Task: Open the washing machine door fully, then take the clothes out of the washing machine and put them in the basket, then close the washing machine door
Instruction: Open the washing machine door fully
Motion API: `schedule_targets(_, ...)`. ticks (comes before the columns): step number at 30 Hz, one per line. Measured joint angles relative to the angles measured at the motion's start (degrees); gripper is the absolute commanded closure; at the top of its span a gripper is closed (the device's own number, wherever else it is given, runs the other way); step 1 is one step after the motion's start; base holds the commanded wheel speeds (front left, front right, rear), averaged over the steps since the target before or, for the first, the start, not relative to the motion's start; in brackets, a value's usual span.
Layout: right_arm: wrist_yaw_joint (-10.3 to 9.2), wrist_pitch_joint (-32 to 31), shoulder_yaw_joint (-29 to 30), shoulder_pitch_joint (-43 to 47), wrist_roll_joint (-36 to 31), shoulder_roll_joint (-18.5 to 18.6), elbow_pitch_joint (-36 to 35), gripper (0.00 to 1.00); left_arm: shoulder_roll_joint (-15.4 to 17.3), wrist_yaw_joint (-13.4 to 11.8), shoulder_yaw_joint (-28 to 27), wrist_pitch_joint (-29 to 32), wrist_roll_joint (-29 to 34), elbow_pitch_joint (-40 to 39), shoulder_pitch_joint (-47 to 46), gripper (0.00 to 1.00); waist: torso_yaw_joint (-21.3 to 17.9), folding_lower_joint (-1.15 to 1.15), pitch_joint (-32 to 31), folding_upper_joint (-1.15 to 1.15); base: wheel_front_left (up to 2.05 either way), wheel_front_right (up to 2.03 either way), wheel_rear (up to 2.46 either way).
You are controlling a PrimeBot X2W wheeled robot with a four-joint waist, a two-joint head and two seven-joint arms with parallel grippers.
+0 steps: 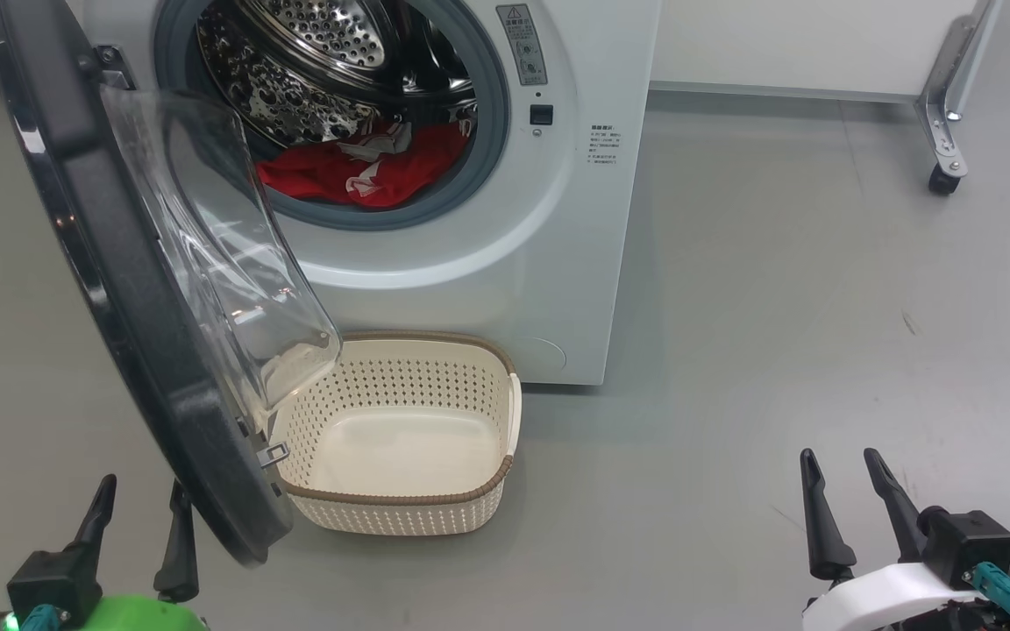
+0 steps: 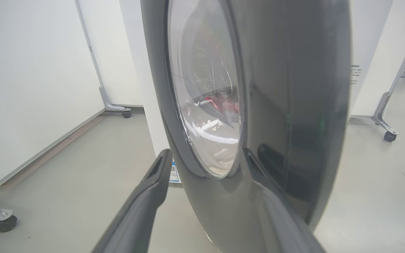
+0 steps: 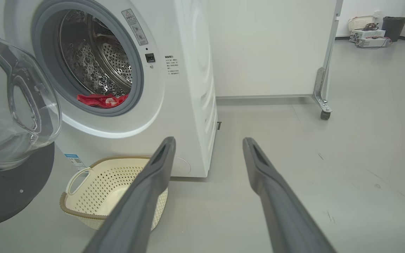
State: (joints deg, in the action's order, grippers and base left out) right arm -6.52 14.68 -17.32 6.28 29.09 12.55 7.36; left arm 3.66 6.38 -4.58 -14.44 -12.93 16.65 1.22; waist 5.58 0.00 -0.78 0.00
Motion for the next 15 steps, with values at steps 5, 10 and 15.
schedule_targets(5,0.42,0.00,0.74,0.17,0.02,-0.86,0.04,0.00,-0.07,0.04,-0.02,0.00,0.09,-0.01,0.00,0.00,0.03,0.00,-0.02,0.00,0.00,0.00,0.00)
schedule_targets(10,0.91,0.00,1.48,0.18,0.12,-1.19,0.15,0.00,-0.23,0.04,-0.08,0.00,0.26,0.00,0.00,0.00,0.07,0.00,-0.03,0.00,0.00,0.00,0.00)
schedule_targets(15,1.19,0.00,2.11,0.19,0.21,-1.87,0.40,0.00,-0.47,0.07,-0.45,0.00,-0.01,0.53,0.00,1.00,0.15,0.00,-0.16,0.00,0.00,0.00,0.00)
